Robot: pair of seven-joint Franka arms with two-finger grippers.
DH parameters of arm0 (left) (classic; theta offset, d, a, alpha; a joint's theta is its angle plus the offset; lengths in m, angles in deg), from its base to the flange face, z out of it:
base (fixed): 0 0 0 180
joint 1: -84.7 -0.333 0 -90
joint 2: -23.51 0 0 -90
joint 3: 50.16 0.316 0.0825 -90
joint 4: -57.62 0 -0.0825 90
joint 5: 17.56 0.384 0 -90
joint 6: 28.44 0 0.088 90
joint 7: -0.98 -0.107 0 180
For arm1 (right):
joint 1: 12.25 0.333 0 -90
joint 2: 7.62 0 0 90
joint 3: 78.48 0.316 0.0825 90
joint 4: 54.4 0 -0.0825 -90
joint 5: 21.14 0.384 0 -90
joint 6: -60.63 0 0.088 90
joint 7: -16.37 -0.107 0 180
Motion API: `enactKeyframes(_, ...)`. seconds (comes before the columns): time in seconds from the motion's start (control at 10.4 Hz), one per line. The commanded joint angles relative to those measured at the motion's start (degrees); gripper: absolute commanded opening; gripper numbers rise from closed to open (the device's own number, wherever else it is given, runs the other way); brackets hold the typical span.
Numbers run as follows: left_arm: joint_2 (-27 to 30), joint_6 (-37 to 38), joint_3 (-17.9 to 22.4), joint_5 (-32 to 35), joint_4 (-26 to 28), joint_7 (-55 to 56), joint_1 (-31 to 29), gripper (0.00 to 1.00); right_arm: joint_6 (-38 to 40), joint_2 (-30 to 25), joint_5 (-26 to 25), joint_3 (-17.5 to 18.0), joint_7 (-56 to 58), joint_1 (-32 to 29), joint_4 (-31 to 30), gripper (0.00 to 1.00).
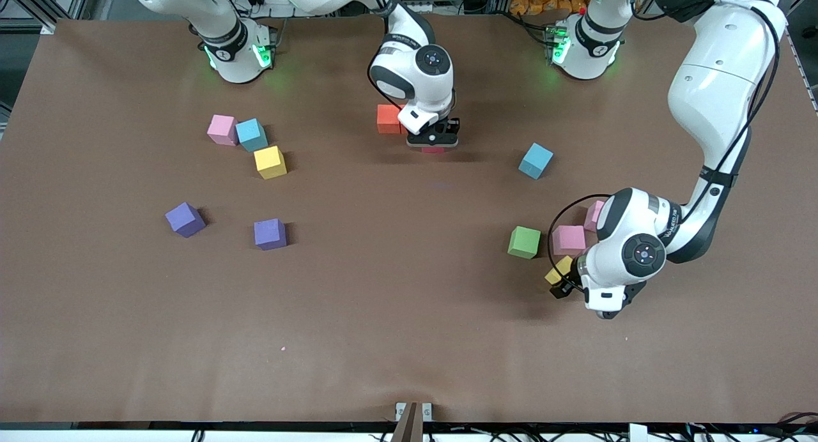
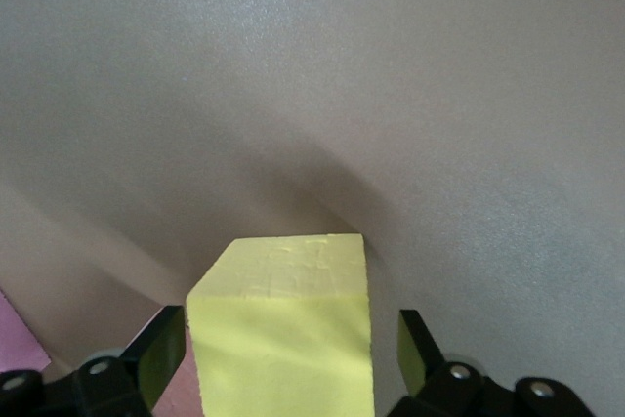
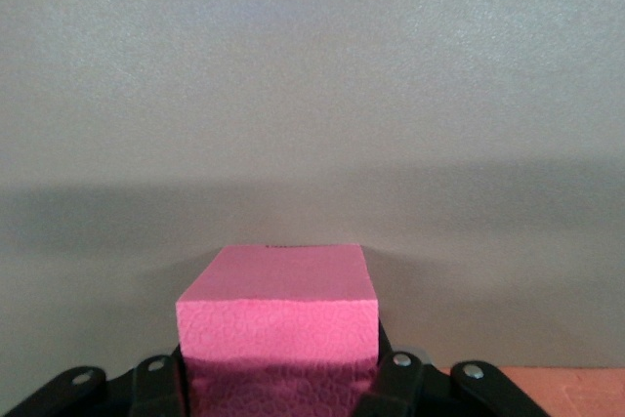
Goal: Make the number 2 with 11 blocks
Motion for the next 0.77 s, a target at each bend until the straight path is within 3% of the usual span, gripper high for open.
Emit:
enactKeyframes(0.0,-0.43,0.03,0.21,1.8,-1.01,-0.06,0.37,0.69,0.33,-0.27,0.76,-0.04,-0.52,0.43,-0.48,0.84)
enactKeyframes(0.1,-0.52,0.03,0.21,1.8,-1.01,-0.06,0.37,0.61,0.33,-0.35,0.67,-0.04,-0.61,0.43,-0.48,0.87)
enactKeyframes(0.39,-0.7,0.03,0.21,1.8,-1.09,-0.41,0.02,0.5,0.6,-0.96,0.76,-0.04,-0.43,0.34,-0.39,0.91)
enactKeyframes(0.67,0.96,0.21,0.12,1.98,-1.18,-0.15,0.28,0.48,2.52,-3.69,0.76,-0.04,-0.17,-0.27,-0.48,0.98)
